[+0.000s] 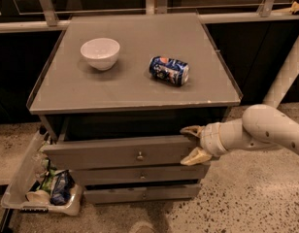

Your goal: Open top drawer

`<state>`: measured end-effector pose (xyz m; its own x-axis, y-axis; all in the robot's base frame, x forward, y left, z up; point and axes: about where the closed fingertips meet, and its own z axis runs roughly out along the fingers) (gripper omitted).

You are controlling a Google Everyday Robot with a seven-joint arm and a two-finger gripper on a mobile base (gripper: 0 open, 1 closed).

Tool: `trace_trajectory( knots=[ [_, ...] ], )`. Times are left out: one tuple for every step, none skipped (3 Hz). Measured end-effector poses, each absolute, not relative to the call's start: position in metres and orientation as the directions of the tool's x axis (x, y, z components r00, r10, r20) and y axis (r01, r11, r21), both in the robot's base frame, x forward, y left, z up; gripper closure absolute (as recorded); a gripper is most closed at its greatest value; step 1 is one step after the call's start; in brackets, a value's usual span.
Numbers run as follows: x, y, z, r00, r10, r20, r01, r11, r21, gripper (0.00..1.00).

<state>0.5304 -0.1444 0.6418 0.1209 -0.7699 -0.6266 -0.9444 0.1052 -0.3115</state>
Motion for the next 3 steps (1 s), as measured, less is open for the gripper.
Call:
trace_trajectory(
  knots=[
    [0.5232,-0.1441,0.638,0.111,-0.759,-0.642,-0.95,0.11,-0.294,0.08],
    [0.5159,-0.1438,0.6326,0.099,-0.75,-0.654,-0.954,0.115,-0.276,0.3],
    [0.5173,-0.1432,0.6389,0.099,-0.75,-0.654,-0.954,0.115,-0.276,0.54]
  ],
)
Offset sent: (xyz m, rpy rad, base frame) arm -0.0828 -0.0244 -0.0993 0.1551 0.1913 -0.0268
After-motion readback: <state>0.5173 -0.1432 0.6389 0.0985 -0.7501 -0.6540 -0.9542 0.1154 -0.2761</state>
